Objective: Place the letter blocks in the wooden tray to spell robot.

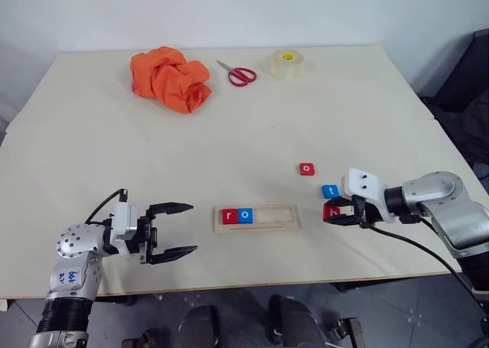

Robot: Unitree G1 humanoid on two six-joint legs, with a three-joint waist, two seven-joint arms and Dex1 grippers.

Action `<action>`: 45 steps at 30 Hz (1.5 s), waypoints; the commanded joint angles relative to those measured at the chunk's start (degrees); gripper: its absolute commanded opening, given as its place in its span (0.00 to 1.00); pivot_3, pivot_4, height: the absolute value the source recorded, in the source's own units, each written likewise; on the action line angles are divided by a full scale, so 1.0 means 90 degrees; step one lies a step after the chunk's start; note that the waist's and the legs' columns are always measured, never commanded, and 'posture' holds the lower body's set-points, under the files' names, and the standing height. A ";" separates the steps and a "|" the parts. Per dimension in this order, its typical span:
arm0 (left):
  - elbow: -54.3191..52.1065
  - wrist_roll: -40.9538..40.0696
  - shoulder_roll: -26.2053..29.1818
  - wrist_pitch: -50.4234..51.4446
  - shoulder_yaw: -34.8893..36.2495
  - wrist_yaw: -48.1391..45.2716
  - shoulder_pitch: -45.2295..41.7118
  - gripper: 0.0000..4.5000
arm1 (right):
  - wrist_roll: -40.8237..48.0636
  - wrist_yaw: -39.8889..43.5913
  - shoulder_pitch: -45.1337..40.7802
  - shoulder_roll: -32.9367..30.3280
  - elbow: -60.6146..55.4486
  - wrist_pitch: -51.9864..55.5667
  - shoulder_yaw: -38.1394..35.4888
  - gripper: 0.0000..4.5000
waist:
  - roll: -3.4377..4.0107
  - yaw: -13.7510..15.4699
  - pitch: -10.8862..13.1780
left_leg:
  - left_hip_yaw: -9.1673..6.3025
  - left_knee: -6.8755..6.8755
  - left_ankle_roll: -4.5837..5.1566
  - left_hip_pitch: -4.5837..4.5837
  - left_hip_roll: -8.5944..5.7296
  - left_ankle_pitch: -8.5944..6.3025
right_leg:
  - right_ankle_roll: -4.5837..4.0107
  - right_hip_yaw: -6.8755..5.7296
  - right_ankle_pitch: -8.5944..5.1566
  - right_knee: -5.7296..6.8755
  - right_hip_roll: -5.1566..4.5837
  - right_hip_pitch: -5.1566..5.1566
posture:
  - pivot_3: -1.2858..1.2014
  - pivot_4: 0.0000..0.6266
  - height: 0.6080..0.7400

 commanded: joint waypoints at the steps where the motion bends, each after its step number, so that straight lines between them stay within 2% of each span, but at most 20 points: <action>1: 0.0210 -0.0022 0.0025 -0.0205 0.0074 -0.0115 -0.0200 1.00 | 0.0290 -0.0167 -0.0088 -0.0075 -0.0662 0.0534 -0.0267 0.33 | 0.0000 0.0002 0.0000 | -0.0001 0.0000 0.0000 0.0000 0.0000 -0.0001 | 0.0000 0.0000 0.0000 -0.0001 0.0000 0.0002 | 0.52 0.24 1.00; 5: 0.0300 0.0003 -0.0060 -0.0263 -0.0009 -0.0105 -0.0328 1.00 | 0.0354 -0.0305 -0.0242 -0.0022 -0.0931 0.0795 -0.0189 0.33 | 0.0000 0.0001 0.0000 | 0.0001 0.0001 0.0001 0.0000 -0.0001 -0.0003 | 0.0000 0.0001 0.0000 -0.0003 -0.0001 0.0002 | 0.52 0.24 1.00; 7: 0.0323 0.0026 -0.0102 -0.0291 -0.0046 -0.0102 -0.0349 1.00 | 0.0267 -0.0280 -0.0481 -0.0001 -0.1011 0.1029 0.0156 0.33 | 0.0000 -0.0002 0.0000 | 0.0001 0.0000 0.0001 0.0000 -0.0001 -0.0003 | 0.0000 0.0001 0.0000 -0.0002 -0.0001 0.0001 | 0.52 0.24 1.00; 13: 0.0356 0.0006 -0.0088 -0.0360 -0.0053 -0.0238 -0.0294 1.00 | 0.0122 -0.0570 -0.1309 0.0784 -0.0919 0.1544 0.1050 0.33 | 0.0000 -0.0031 0.0000 | 0.0003 0.0000 -0.0002 0.0001 0.0008 -0.0001 | -0.0003 0.0002 -0.0001 0.0006 0.0006 -0.0004 | 0.52 0.24 1.00; 26: 0.0390 0.0033 -0.0087 -0.0487 -0.0014 -0.0222 -0.0255 1.00 | -0.0639 -0.0776 -0.2182 0.1693 -0.0330 0.1499 0.2451 0.33 | 0.0000 -0.0015 0.0000 | 0.0006 0.0004 -0.0002 -0.0004 0.0006 -0.0004 | -0.0006 0.0000 -0.0003 0.0007 0.0005 -0.0006 | 0.52 0.24 1.00; 37: 0.0350 0.0026 -0.0098 -0.0546 -0.0001 -0.0128 -0.0201 1.00 | -0.0902 -0.0737 -0.2468 0.2145 0.0143 0.1365 0.2681 0.33 | 0.0000 -0.0022 0.0000 | 0.0008 0.0004 -0.0002 -0.0004 0.0007 -0.0004 | -0.0006 0.0000 -0.0003 0.0008 0.0007 -0.0007 | 0.52 0.24 1.00; 44: 0.0354 0.0026 -0.0095 -0.0565 0.0000 -0.0073 -0.0202 1.00 | -0.0941 -0.0624 -0.2431 0.2192 0.0072 0.1378 0.2751 0.33 | 0.0000 -0.0020 0.0000 | 0.0008 0.0004 -0.0002 -0.0005 0.0007 -0.0004 | -0.0006 0.0001 -0.0003 0.0009 0.0007 -0.0006 | 0.52 0.24 1.00; 45: 0.0364 0.0029 -0.0095 -0.0570 -0.0001 -0.0070 -0.0206 1.00 | -0.0947 -0.0615 -0.2433 0.2197 0.0075 0.1381 0.2757 0.41 | 0.0000 -0.0020 0.0000 | 0.0008 0.0004 -0.0002 -0.0005 0.0007 -0.0004 | -0.0006 0.0001 -0.0003 0.0009 0.0007 -0.0006 | 0.52 0.24 1.00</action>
